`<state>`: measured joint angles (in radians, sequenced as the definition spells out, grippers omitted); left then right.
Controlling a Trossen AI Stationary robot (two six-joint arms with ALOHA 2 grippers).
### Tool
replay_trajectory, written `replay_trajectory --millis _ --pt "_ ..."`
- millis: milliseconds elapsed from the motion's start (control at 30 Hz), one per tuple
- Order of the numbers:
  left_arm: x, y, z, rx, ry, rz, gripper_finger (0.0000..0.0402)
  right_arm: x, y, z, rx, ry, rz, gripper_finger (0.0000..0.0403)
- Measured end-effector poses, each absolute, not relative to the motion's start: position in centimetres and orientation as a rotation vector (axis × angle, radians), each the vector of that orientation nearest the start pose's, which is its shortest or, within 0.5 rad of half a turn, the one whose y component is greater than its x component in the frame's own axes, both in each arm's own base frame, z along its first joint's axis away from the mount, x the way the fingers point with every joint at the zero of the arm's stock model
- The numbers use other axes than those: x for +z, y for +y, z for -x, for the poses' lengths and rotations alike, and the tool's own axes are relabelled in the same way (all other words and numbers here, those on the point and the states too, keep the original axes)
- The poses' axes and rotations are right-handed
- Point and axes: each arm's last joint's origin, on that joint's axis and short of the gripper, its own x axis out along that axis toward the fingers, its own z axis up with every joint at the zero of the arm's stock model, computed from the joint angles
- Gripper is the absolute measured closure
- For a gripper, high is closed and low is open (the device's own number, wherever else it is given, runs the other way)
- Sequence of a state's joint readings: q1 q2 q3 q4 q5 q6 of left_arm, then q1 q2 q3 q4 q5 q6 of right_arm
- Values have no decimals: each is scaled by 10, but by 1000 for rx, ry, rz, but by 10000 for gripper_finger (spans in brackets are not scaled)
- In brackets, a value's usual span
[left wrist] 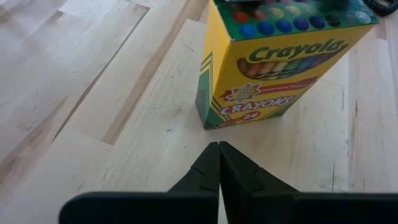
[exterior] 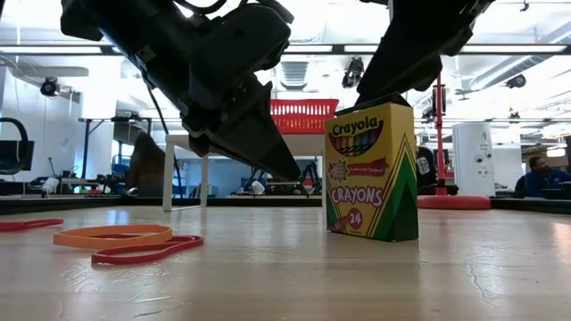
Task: Pick & Place Office Desk Supplies
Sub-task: Put the crayon box into the black bin on the shelf
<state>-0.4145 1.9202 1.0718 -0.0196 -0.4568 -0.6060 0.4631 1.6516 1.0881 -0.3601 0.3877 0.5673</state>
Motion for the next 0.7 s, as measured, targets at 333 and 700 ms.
replay_trajectory --millis 333,700 --pt "128 -138 -347 266 707 233 398 211 147 -305 -196 793 -108 225" --pt "122 -137 -343 280 698 273 398 209 148 -307 -189 791 -112 227"
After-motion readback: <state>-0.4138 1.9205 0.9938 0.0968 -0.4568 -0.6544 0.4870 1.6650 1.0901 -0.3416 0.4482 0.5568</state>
